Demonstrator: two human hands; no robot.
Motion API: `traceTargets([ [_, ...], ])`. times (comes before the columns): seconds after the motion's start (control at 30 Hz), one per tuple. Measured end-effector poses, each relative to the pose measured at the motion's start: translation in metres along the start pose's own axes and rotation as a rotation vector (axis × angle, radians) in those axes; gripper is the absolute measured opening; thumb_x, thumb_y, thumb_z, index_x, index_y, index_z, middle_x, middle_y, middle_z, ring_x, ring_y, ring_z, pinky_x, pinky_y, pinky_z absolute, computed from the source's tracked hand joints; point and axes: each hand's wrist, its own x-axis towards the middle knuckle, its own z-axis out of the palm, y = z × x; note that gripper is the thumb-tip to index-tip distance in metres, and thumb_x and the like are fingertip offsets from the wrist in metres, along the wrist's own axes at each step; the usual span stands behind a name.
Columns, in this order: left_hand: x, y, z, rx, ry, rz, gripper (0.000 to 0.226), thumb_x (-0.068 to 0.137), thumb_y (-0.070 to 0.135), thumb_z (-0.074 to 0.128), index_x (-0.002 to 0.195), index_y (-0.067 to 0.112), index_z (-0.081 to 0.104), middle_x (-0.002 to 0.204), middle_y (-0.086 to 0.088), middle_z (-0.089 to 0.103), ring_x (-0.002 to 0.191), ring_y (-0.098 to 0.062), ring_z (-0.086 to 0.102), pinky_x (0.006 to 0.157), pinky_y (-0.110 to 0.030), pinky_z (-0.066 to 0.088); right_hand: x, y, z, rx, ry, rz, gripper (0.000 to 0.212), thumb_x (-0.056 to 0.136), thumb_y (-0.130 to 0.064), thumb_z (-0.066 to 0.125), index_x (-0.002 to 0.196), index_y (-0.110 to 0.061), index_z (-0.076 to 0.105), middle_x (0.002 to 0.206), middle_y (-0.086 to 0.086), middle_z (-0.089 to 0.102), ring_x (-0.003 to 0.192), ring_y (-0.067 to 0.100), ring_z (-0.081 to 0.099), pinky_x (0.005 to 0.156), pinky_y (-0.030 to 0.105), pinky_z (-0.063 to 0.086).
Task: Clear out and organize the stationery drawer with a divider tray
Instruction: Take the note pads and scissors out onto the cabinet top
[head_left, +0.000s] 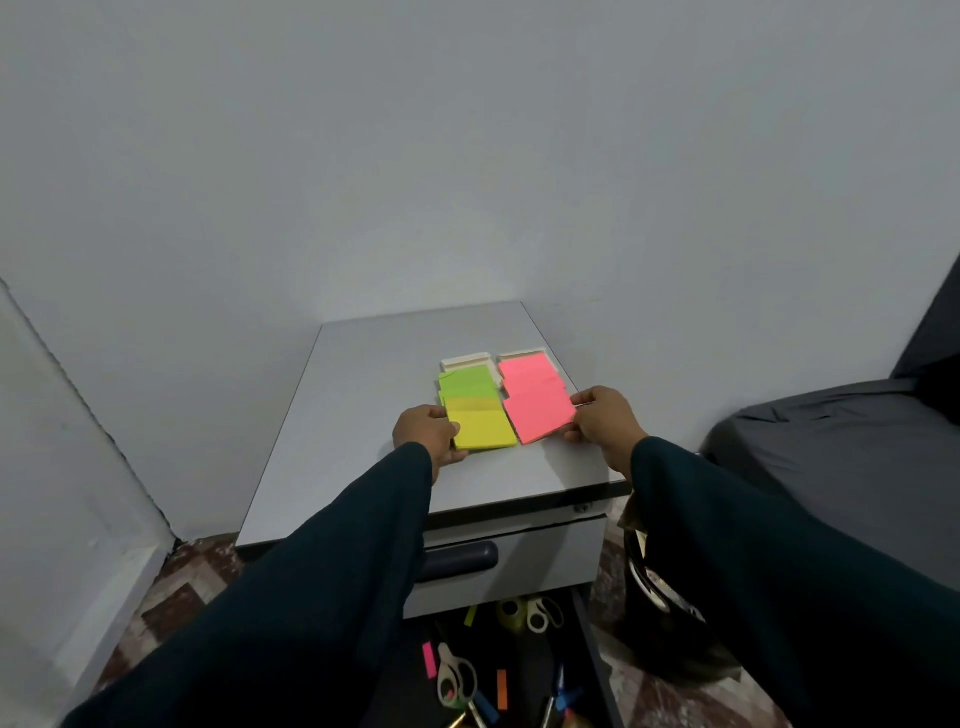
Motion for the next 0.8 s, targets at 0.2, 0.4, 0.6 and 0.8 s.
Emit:
traceTargets([
  [0.2,0.006,0.002,-0.002,0.191,0.097,0.067,0.041,0.088,0.001,0.061,0.129,0.000,0.053,0.121,-0.020,0.059,0.102,-0.031,0.059,0.095,-0.044,0.051,0.001,-0.003,0.002,-0.021,0.034,-0.024,0.032,0.090,0.009,0.044,0.120,0.001,0.051,0.093,0.009,0.052,0.067,0.015,0.052,0.082,0.034,0.052],
  [0.4,-0.003,0.002,-0.006,0.262,0.050,0.063,0.056,0.088,0.002,0.061,0.139,0.002,0.040,0.127,-0.023,0.056,0.107,-0.034,0.060,0.097,-0.043,0.050,-0.008,-0.004,-0.004,0.041,0.027,-0.004,0.038,0.090,0.011,0.045,0.127,-0.001,0.046,0.080,0.002,0.048,0.067,0.012,0.051,0.079,0.032,0.054],
  [0.6,-0.030,0.001,-0.017,0.316,-0.022,0.131,0.044,0.087,0.005,0.062,0.130,0.001,0.050,0.115,-0.023,0.061,0.090,-0.029,0.058,0.088,-0.039,0.050,-0.037,-0.009,-0.007,0.023,-0.041,-0.035,0.032,0.092,0.008,0.040,0.122,0.000,0.046,0.084,0.010,0.053,0.067,0.016,0.052,0.063,0.025,0.050],
  [0.8,-0.067,0.001,-0.030,0.331,-0.120,0.197,0.034,0.088,0.003,0.060,0.121,0.000,0.055,0.095,-0.015,0.056,0.084,-0.024,0.052,0.063,-0.025,0.045,-0.074,-0.016,-0.008,-0.045,-0.151,-0.143,0.027,0.092,0.004,0.046,0.119,0.001,0.051,0.101,0.017,0.056,0.067,0.017,0.057,0.061,0.025,0.049],
])
